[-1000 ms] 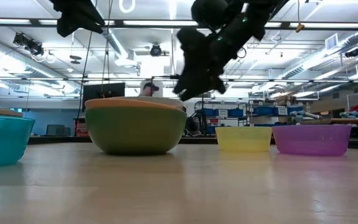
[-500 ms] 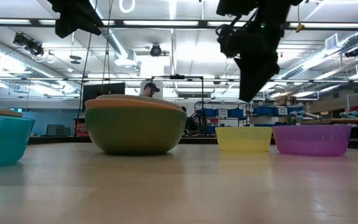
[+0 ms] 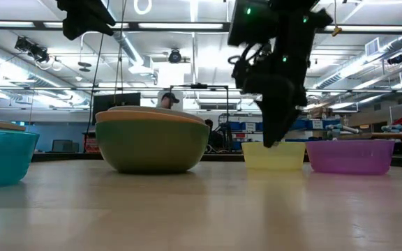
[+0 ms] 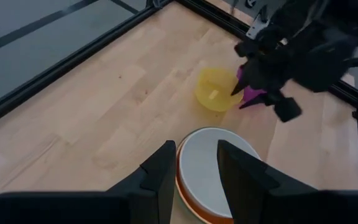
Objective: Nest bowls inside each other
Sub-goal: Stack the yellow bowl on top of the gray bowl
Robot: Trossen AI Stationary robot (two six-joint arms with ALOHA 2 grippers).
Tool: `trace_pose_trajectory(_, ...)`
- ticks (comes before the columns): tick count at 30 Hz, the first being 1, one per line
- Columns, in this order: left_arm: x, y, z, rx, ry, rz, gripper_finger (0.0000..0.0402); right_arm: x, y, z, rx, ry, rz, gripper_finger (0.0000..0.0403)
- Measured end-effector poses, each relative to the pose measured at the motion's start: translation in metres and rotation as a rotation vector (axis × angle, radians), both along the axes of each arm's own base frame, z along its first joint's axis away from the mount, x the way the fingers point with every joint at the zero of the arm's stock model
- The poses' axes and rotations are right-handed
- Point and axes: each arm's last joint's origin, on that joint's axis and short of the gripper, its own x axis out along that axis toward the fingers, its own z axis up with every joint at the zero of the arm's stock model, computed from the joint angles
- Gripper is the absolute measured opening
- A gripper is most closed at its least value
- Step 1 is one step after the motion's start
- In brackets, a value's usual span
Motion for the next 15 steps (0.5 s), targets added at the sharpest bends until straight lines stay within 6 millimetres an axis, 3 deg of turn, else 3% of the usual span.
trace_pose_trajectory(9,0.0,-0.002,0.0,0.023,0.005,0.008,0.0127,0.009,-0.01,-0.027,-0.017,0.069,0.029,0.0144)
trace_pose_trajectory(12,0.001,-0.003,0.0,0.024,0.005,0.003,0.0127,0.01,-0.011,-0.027,-0.017,0.068,0.054,0.0109)
trace_pose_trajectory(15,0.001,-0.004,0.0,0.014,0.002,0.008,0.0127,0.008,-0.013,-0.022,0.007,0.063,0.084,0.0045)
